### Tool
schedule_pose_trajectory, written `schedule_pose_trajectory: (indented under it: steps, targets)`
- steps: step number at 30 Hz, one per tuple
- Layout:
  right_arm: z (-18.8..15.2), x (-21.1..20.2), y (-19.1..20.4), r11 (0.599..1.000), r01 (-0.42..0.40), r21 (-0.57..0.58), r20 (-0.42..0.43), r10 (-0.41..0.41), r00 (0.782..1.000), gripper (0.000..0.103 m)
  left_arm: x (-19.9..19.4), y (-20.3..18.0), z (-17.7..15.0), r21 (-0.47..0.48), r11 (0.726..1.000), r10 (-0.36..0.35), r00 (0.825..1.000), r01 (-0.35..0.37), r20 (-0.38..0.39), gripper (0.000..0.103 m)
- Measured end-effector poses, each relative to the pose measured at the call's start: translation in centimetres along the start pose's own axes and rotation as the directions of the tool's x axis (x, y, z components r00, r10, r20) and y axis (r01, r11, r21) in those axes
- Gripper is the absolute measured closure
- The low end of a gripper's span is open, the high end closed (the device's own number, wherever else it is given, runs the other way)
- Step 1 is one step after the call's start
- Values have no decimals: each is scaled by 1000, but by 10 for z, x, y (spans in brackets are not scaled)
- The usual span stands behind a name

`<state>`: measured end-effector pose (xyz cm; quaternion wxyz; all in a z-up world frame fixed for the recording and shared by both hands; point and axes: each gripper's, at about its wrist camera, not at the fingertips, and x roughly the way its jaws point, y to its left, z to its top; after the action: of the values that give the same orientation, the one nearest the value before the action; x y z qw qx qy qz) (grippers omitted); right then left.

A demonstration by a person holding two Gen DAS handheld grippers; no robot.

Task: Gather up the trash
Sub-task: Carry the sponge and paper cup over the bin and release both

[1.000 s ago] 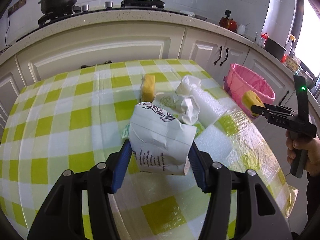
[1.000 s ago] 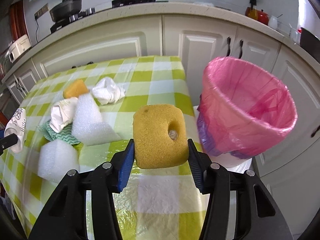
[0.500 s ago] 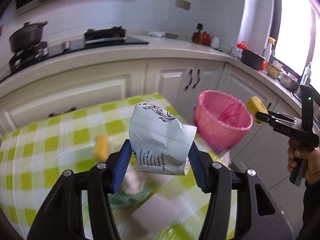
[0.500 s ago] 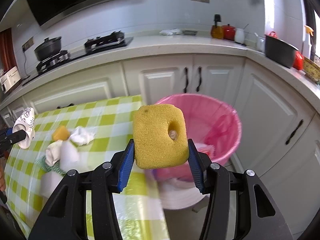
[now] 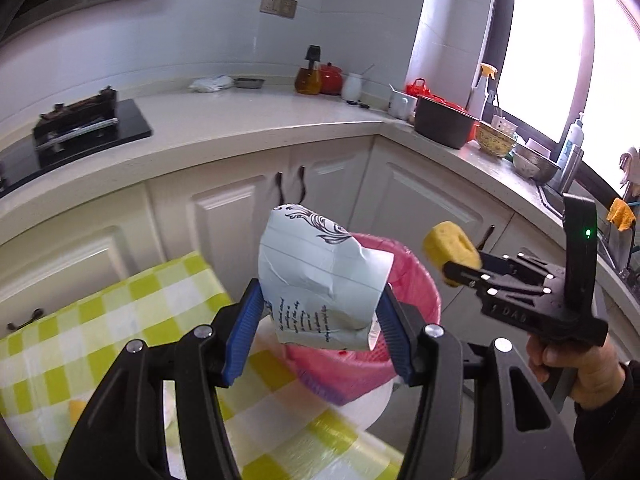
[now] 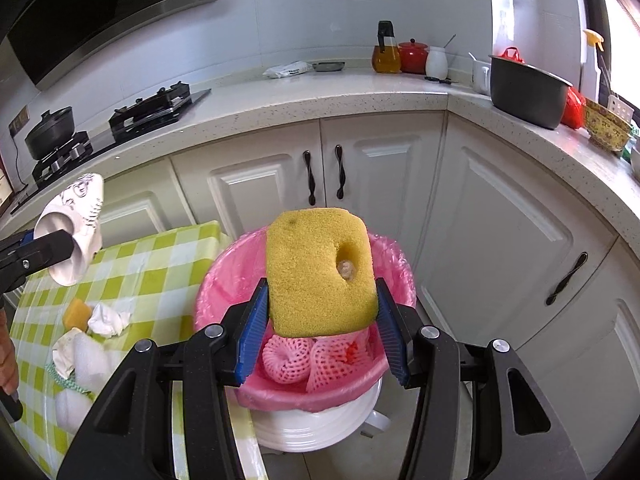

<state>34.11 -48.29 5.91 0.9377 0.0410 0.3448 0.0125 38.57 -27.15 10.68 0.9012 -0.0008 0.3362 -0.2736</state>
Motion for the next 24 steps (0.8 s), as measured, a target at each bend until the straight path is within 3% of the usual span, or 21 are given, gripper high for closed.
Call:
schedule_pose_trajectory:
  steps: [9, 13, 16, 24]
  targets:
    - [23, 35, -20, 1000, 25, 7, -18, -25, 1000, 52, 80, -19, 25, 8, 999, -40, 996, 41, -83, 48]
    - [31, 42, -26, 999, 43, 8, -11, -43, 999, 50, 98, -15, 32, -9, 999, -33, 994, 33, -100, 38]
    - [32, 45, -28, 998, 54, 8, -7, -54, 998, 34, 99, -11, 33, -21, 999, -30, 995, 28, -98, 33]
    - [21, 37, -23, 998, 61, -3, 9, -61, 998, 34, 61, 4, 22, -32, 999, 2, 999, -4, -52, 33]
